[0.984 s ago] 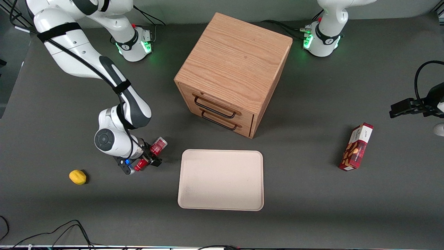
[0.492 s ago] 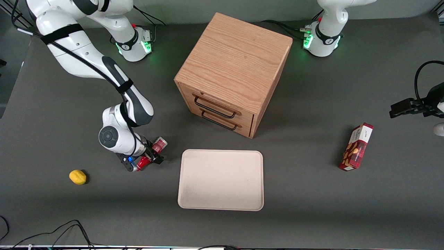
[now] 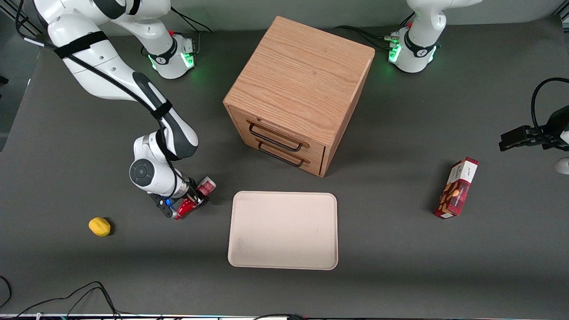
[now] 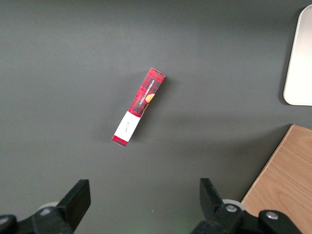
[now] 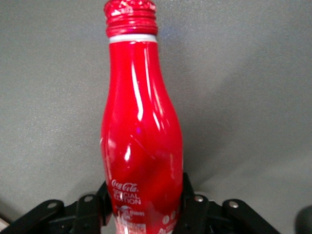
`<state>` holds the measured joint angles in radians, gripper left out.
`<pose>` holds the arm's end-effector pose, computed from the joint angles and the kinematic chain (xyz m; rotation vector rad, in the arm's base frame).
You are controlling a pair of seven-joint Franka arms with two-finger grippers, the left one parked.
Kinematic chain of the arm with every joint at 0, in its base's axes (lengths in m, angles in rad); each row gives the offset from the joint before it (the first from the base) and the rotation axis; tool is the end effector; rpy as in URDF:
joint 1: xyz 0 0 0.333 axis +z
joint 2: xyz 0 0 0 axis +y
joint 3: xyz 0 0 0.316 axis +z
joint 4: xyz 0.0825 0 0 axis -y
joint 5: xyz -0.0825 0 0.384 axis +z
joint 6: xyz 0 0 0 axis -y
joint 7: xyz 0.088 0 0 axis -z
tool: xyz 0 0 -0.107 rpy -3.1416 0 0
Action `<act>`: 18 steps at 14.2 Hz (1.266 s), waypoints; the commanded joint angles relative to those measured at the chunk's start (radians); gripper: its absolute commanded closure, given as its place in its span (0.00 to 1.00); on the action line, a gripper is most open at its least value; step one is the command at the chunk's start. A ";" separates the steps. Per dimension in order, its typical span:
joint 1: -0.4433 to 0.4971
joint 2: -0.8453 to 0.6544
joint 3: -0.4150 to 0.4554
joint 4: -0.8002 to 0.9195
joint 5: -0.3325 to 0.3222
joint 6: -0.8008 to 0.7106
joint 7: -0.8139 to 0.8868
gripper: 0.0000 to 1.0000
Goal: Place coke bottle on tray
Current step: 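Close the right gripper on the bottle and lift it, then carry the bottle with the right gripper over the cream tray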
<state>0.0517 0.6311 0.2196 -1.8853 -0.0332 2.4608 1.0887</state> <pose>0.6072 0.1635 0.1732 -2.8169 1.2404 0.1539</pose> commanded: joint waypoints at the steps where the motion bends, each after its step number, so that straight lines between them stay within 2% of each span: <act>1: 0.000 -0.044 0.006 -0.023 -0.025 0.009 0.013 1.00; 3: 0.000 -0.083 0.006 -0.012 -0.025 0.003 -0.051 1.00; 6: 0.002 -0.168 0.024 0.056 -0.030 -0.118 -0.120 1.00; 9: 0.000 -0.180 0.029 0.284 -0.066 -0.347 -0.264 1.00; 11: 0.017 -0.128 0.030 0.493 -0.060 -0.552 -0.407 1.00; 13: 0.020 -0.073 0.068 0.647 -0.054 -0.661 -0.476 1.00; 15: 0.020 -0.006 0.133 0.733 -0.056 -0.668 -0.525 1.00; 18: 0.020 0.197 0.225 0.827 -0.056 -0.599 -0.592 1.00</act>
<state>0.0653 0.6426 0.3946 -1.1983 -0.0815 1.8324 0.5477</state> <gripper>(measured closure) 0.467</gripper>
